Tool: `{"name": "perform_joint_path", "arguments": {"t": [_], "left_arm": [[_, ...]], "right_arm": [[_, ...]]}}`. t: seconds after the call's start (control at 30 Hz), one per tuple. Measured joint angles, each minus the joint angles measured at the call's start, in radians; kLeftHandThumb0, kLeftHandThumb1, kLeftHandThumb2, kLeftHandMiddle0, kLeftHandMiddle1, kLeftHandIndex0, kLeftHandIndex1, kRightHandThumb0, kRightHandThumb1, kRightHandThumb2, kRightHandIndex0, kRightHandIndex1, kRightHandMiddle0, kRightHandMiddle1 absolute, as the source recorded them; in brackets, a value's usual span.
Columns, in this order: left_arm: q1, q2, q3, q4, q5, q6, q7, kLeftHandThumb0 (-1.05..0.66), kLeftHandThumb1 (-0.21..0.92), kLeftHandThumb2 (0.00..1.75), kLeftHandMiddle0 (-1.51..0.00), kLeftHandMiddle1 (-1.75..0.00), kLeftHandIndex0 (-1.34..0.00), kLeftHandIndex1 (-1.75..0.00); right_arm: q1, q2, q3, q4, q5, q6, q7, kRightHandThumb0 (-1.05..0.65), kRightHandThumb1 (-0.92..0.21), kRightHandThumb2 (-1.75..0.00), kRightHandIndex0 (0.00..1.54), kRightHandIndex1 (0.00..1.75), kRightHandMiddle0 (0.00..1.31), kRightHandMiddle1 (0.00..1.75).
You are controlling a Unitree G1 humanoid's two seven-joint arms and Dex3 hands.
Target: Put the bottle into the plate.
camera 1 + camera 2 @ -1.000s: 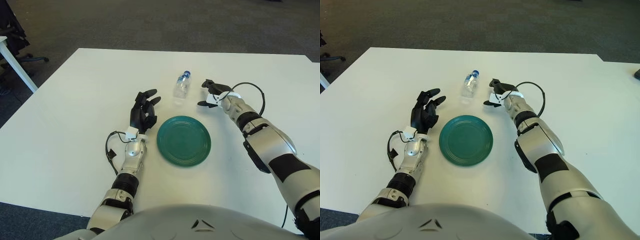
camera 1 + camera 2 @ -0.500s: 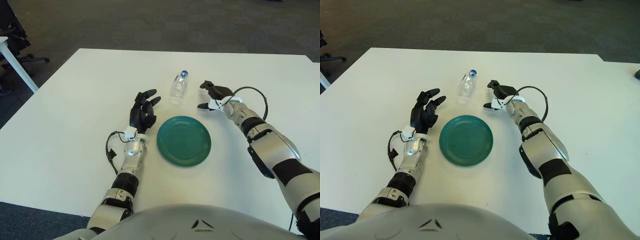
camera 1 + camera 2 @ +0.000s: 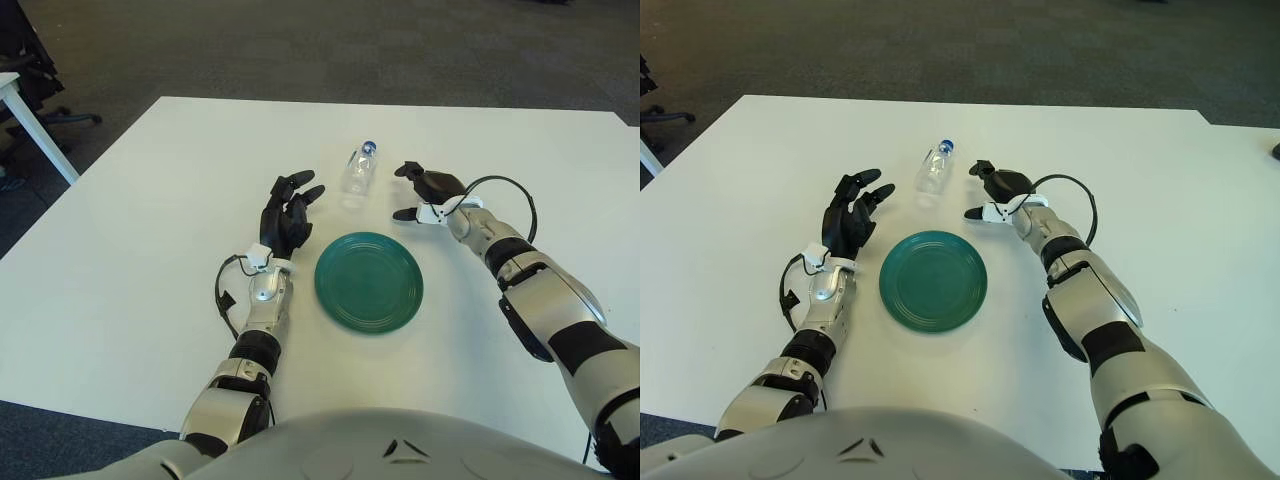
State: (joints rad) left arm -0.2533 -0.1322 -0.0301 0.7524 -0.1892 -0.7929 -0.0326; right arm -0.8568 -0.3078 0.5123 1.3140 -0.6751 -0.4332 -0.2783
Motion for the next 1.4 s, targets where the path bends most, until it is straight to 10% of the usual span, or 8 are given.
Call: {"name": "perform_joint_path", "arguments": {"t": [1.4], "left_arm": [[-0.005, 0.0, -0.03, 0.013, 0.15, 0.127, 0.3, -0.68, 0.92, 0.67, -0.56, -0.47, -0.31, -0.9]], "right_arm": [[-0.181, -0.033, 0.078, 0.033, -0.091, 0.08, 0.035, -0.72, -0.92, -0.15, 0.47, 0.0, 0.0, 0.69]]}}
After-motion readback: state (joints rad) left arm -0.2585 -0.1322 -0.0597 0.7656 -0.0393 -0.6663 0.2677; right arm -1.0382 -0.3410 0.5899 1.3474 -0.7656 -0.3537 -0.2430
